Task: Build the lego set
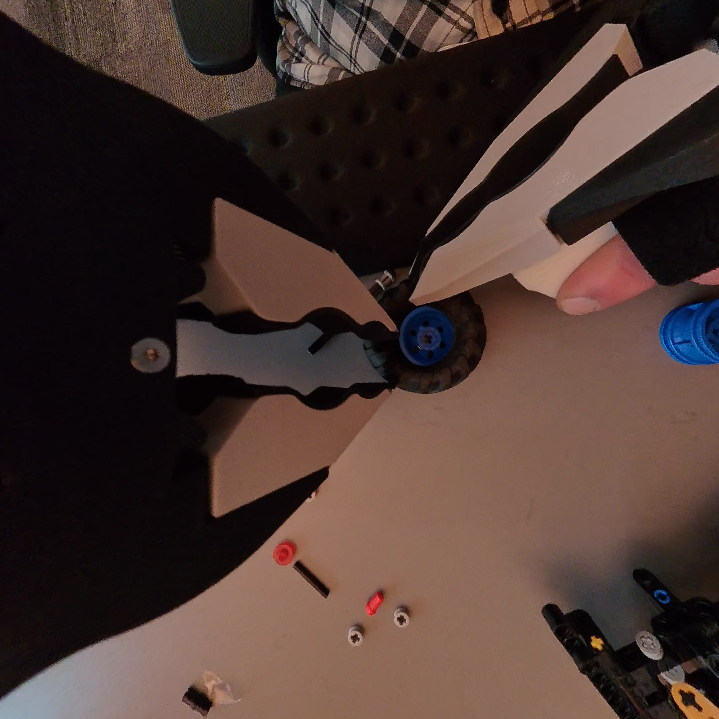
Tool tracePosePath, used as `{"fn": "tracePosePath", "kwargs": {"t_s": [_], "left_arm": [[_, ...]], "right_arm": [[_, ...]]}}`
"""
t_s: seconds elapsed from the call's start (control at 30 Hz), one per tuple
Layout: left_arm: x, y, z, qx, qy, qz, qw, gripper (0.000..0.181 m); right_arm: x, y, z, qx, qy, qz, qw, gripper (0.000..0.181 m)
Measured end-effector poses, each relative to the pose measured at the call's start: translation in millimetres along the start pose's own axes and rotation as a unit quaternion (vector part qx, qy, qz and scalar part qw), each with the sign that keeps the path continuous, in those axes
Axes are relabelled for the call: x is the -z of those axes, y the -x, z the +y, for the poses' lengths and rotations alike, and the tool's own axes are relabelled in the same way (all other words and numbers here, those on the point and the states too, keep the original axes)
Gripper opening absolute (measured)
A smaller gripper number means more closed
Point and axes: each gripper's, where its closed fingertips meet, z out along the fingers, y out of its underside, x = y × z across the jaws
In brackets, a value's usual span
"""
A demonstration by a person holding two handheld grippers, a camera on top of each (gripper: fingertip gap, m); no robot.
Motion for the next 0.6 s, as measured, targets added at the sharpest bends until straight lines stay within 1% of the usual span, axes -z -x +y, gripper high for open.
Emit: {"fn": "tracePosePath", "kwargs": {"t_s": [0.07,0.13,0.2,0.23,0.3,0.4,0.53,0.6], "left_arm": [[1.5,1.3,-0.7,0.026,-0.007,0.002,1.000,0.015],[7.9,5.7,2.1,0.053,-0.013,0.006,0.998,0.013],[15.0,15.5,7.3,0.079,-0.019,-0.002,0.997,0.016],[16.5,17.9,10.3,0.095,-0.018,0.004,0.995,0.020],[18.5,23.6,14.2,0.090,-0.016,-0.006,0.996,0.023],[16.8,18.1,12.1,0.089,-0.025,0.015,0.996,0.012],[15.7,18.4,14.5,0.067,-0.013,0.015,0.998,0.008],[15.6,17.9,15.5,0.053,-0.003,0.010,0.999,0.007]], "right_arm": [[2.9,-1.2,-3.5,-0.010,0.000,0.006,1.000,0.023],[6.9,-2.1,-6.1,-0.029,-0.015,0.009,0.999,0.023],[7.4,-2.6,-6.2,-0.048,-0.032,0.002,0.998,0.023],[7.4,-3.0,-6.3,-0.051,-0.038,0.002,0.998,0.022],[7.4,-2.9,-7.1,-0.053,-0.042,0.006,0.998,0.022],[7.5,-2.8,-7.1,-0.062,-0.040,0.007,0.997,0.022],[7.6,-3.5,-5.6,-0.095,-0.053,-0.010,0.994,0.021],[7.8,-3.4,-5.5,-0.097,-0.055,-0.008,0.994,0.021]]}}
